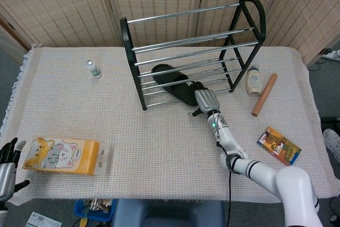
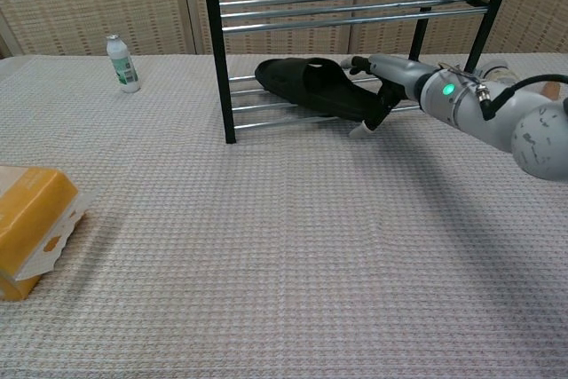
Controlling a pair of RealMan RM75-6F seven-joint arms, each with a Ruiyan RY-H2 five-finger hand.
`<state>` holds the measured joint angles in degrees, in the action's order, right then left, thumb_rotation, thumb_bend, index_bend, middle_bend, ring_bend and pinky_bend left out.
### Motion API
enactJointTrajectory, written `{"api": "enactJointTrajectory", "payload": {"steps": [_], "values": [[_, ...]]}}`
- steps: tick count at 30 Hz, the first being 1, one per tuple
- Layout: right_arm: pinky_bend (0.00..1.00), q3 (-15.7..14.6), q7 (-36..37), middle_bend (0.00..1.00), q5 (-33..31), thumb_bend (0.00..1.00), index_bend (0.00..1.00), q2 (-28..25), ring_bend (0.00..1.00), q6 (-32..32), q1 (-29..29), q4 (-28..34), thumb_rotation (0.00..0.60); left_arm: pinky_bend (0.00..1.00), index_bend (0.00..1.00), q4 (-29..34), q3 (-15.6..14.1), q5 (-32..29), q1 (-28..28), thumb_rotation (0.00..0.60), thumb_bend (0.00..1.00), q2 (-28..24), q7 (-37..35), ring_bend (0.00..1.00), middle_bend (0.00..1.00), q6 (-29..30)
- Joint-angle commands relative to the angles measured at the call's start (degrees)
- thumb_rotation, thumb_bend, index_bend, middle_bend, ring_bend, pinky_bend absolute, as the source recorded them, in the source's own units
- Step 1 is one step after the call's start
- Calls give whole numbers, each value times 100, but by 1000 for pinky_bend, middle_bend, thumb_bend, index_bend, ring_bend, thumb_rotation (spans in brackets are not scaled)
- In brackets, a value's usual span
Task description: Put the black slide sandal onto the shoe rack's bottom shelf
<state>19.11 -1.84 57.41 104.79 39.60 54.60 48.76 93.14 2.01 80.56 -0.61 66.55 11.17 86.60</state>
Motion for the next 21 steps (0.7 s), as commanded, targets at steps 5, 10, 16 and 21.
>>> {"api": "enactJointTrajectory", "payload": {"steps": [5, 10, 16, 21], "values": [[198, -70, 212, 45, 272, 0, 0, 60, 0, 52, -16, 31, 600, 151, 100, -11, 1, -11, 4, 600, 323, 2, 5, 0, 0, -8], [198, -80, 245, 45, 377, 0, 0, 38, 0, 97, -16, 160, 600, 151, 100, -25, 3, -4, -2, 600, 323, 14, 7, 0, 0, -18], [198, -71, 204, 45, 383, 0, 0, 78, 0, 67, 24, 180, 600, 151, 100, -45, 8, -36, 7, 600, 323, 14, -2, 0, 0, -25], [198, -93, 222, 45, 476, 0, 0, 20, 0, 173, -25, 300, 600, 151, 100, -55, 4, -31, 17, 600, 323, 9, -24, 0, 0, -18]]}}
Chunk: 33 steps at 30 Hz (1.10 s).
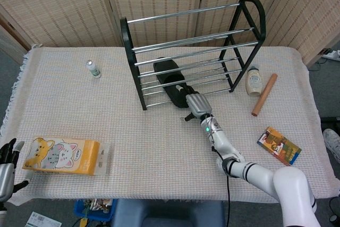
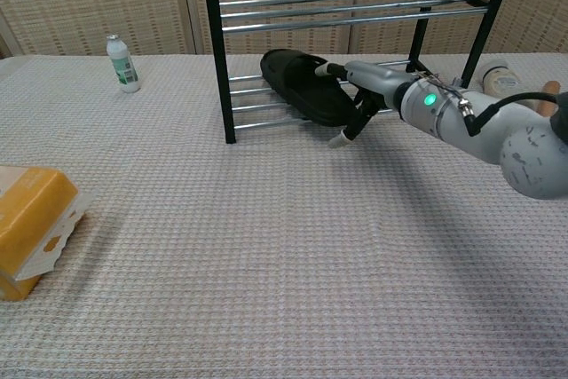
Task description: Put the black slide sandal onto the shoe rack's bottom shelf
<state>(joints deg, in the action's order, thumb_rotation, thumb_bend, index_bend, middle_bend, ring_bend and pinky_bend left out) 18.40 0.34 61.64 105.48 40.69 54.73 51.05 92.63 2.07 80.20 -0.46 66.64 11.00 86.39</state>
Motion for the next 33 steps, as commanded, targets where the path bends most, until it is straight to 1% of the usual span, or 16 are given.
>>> {"api": "enactJointTrajectory", "payload": {"steps": [1, 4, 7, 10, 12, 16, 18, 23, 27, 33], "values": [[198, -38, 2, 45, 86, 0, 0, -95, 0, 112, -70, 133, 600, 151, 100, -7, 0, 6, 3, 600, 323, -1, -11, 0, 0, 5], [197, -106, -55, 45, 200, 0, 0, -327, 0, 375, -250, 469, 600, 151, 100, -22, 9, 2, -8, 600, 323, 6, -18, 0, 0, -10], [198, -214, -239, 45, 292, 1, 0, -660, 0, 729, -514, 978, 600, 151, 100, -22, 21, 45, -45, 600, 323, 22, -22, 0, 0, -27], [196, -351, -519, 45, 305, 44, 0, -1071, 0, 1087, -844, 1596, 600, 151, 100, -21, 27, 112, -85, 600, 323, 47, -16, 0, 0, -34], [191, -504, -772, 45, 328, 73, 0, -1418, 0, 1308, -1087, 2040, 600, 151, 100, -24, 22, 138, -117, 600, 322, 57, 1, 0, 0, -72], [183, -821, -1241, 45, 429, 92, 0, -2039, 0, 1868, -1592, 2818, 600, 151, 100, -18, 58, 150, -172, 600, 323, 84, 8, 0, 0, -102], [183, -998, -1353, 53, 537, 96, 0, -2340, 0, 2216, -1899, 3255, 600, 151, 100, 4, 76, 159, -201, 600, 323, 99, 35, 0, 0, -112], [183, -1425, -1417, 60, 848, 97, 0, -3088, 0, 2902, -2594, 4015, 600, 151, 100, 124, 109, 209, -271, 600, 323, 120, 140, 0, 0, -115], [178, -1710, -1177, 59, 1150, 96, 0, -3431, 0, 3426, -3121, 4230, 600, 151, 100, 217, 135, 224, -315, 600, 323, 138, 210, 0, 0, -118], [176, -1981, -752, 59, 1601, 96, 0, -3574, 0, 4223, -3829, 4077, 600, 151, 100, 382, 136, 291, -390, 600, 323, 175, 390, 0, 0, -141]]}}
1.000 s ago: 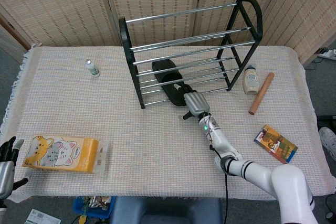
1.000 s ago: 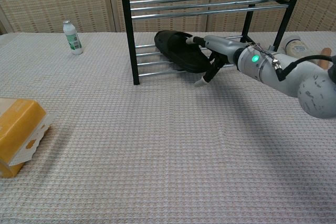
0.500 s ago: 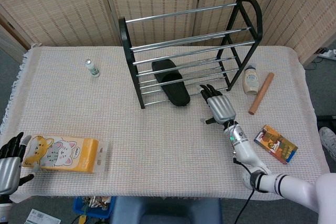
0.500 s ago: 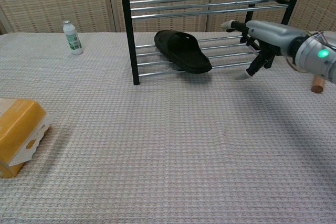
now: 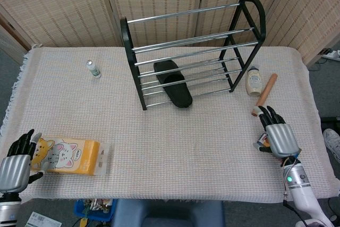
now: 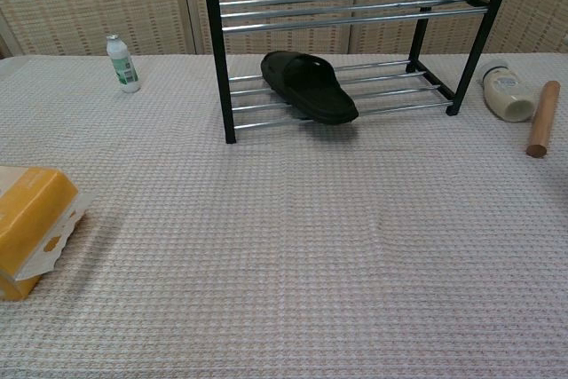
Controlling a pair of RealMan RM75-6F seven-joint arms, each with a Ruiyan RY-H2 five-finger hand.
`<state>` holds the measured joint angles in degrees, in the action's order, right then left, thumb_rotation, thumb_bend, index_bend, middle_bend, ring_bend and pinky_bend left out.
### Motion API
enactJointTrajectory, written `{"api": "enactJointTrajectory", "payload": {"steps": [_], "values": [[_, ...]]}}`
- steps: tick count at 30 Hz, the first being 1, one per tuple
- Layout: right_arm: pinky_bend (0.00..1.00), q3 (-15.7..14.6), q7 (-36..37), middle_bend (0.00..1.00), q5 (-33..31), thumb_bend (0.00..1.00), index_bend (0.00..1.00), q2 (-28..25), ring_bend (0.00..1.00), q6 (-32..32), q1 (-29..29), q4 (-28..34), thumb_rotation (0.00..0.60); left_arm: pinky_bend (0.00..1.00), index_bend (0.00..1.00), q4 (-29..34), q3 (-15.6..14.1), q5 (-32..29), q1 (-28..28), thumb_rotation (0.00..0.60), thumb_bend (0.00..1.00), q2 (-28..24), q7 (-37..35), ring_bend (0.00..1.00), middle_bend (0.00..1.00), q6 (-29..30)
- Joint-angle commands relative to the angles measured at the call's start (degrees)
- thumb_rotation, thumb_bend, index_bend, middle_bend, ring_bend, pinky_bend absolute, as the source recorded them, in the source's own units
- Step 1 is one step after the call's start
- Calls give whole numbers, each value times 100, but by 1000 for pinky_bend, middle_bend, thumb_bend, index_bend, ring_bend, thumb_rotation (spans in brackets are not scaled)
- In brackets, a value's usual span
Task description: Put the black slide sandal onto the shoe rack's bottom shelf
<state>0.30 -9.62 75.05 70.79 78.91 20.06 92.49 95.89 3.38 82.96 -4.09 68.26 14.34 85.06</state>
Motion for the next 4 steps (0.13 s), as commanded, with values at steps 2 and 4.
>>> {"api": "enactJointTrajectory", "payload": {"steps": [2, 4], "values": [[176, -211, 351, 59, 390, 96, 0, -87, 0, 607, -538, -153, 600, 151, 100, 111, 9, 30, -48, 600, 323, 28, 125, 0, 0, -7], [176, -249, 442, 59, 484, 96, 0, -84, 0, 717, -662, -194, 600, 151, 100, 154, 8, 49, -64, 600, 323, 44, 174, 0, 0, -5]]}}
